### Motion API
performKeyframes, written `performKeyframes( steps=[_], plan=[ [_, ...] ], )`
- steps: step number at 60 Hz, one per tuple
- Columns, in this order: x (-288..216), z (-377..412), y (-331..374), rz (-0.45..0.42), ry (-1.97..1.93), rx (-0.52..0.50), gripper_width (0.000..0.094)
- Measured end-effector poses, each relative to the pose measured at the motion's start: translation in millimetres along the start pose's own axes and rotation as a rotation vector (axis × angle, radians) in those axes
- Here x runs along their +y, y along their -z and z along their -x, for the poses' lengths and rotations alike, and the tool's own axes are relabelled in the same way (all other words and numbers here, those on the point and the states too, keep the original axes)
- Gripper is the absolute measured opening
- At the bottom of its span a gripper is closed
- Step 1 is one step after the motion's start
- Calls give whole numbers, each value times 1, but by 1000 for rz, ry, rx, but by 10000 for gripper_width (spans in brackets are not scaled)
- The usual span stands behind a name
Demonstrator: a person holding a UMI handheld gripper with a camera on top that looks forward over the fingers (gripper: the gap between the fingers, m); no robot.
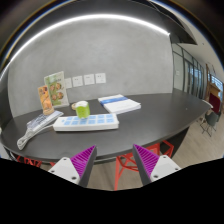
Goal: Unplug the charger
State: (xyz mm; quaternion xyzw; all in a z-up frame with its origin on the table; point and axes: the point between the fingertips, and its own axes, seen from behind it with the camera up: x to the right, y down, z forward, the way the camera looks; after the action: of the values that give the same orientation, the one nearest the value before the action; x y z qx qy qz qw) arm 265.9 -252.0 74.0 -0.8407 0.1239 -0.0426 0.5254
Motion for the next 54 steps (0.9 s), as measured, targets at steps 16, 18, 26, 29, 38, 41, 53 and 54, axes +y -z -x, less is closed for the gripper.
performKeyframes(
  steps=[16,18,26,29,38,41,53,54],
  plan=[
    [-30,46,-101,-1,58,-109,741],
    [-34,50,-120,-4,70,-121,741],
    [-56,50,-202,-27,110,-153,741],
    [-62,45,-228,-32,116,-157,745],
    [-107,30,-291,-139,149,-160,742],
    [-118,18,-305,-159,167,-151,521],
    [-129,23,-309,-177,107,-128,372],
    [-129,20,-310,-172,111,-128,364]
  ],
)
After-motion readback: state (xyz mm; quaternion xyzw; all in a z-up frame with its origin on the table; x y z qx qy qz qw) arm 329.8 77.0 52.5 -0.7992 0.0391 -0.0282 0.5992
